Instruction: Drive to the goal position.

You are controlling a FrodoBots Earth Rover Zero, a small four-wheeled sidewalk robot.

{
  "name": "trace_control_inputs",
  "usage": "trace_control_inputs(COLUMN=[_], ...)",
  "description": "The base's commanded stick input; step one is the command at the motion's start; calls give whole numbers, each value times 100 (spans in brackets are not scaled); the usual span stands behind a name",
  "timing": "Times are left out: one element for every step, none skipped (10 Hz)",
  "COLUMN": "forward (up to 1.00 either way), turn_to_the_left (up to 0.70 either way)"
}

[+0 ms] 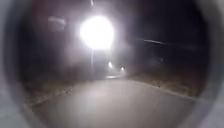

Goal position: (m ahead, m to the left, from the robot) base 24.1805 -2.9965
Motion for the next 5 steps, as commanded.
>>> trace_control_inputs(forward=[100,100,100,100,100], turn_to_the_left=[-1,-4,-6,-7,-9])
